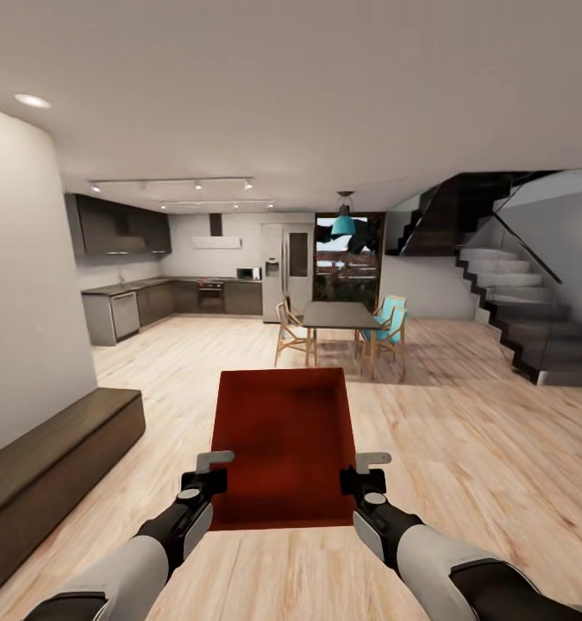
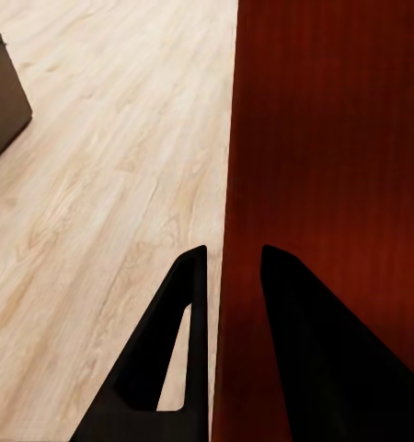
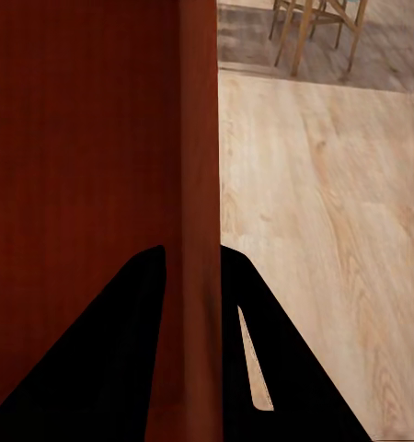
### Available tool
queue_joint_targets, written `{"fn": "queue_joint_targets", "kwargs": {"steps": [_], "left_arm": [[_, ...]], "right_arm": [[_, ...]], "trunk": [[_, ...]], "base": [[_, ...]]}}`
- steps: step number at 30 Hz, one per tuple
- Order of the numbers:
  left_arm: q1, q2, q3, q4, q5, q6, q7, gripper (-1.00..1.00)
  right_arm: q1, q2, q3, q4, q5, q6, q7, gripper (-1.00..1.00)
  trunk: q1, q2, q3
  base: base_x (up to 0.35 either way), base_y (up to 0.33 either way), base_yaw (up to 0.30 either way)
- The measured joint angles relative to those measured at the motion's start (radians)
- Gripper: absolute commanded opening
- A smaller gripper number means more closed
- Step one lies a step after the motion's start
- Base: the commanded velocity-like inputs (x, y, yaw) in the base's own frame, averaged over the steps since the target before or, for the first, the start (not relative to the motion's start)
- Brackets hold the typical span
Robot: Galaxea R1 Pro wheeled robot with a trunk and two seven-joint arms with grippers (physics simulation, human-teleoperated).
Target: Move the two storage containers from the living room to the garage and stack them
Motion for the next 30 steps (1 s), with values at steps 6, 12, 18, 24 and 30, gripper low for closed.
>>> {"fn": "queue_joint_targets", "kwargs": {"steps": [6, 12, 18, 24, 30], "left_arm": [[0.000, 0.000, 0.001, 0.002, 0.000, 0.000, 0.000, -1.00], [0.000, 0.000, 0.001, 0.002, 0.000, 0.000, 0.000, -1.00], [0.000, 0.000, 0.001, 0.002, 0.000, 0.000, 0.000, -1.00], [0.000, -0.001, 0.002, 0.002, 0.000, 0.000, 0.001, -1.00], [0.000, -0.002, 0.001, 0.002, 0.000, 0.000, 0.003, -1.00]], "right_arm": [[0.000, 0.000, 0.001, 0.000, 0.000, 0.002, 0.000, -1.00], [0.000, 0.000, 0.001, 0.000, 0.000, 0.002, 0.000, -1.00], [0.000, 0.000, 0.001, 0.000, 0.000, 0.002, 0.000, -1.00], [0.000, 0.000, 0.001, 0.000, 0.000, 0.003, 0.000, -1.00], [0.000, -0.001, 0.001, 0.000, -0.001, 0.002, 0.002, -1.00]], "trunk": [[0.000, 0.000, 0.000], [0.000, 0.000, 0.000], [0.000, 0.000, 0.000], [0.000, 0.000, 0.000], [0.000, 0.000, 0.000]], "base": [[0.277, 0.000, -0.284], [0.319, 0.000, -0.284], [0.321, 0.000, -0.228], [0.321, 0.000, -0.010], [0.321, 0.000, 0.000]]}}
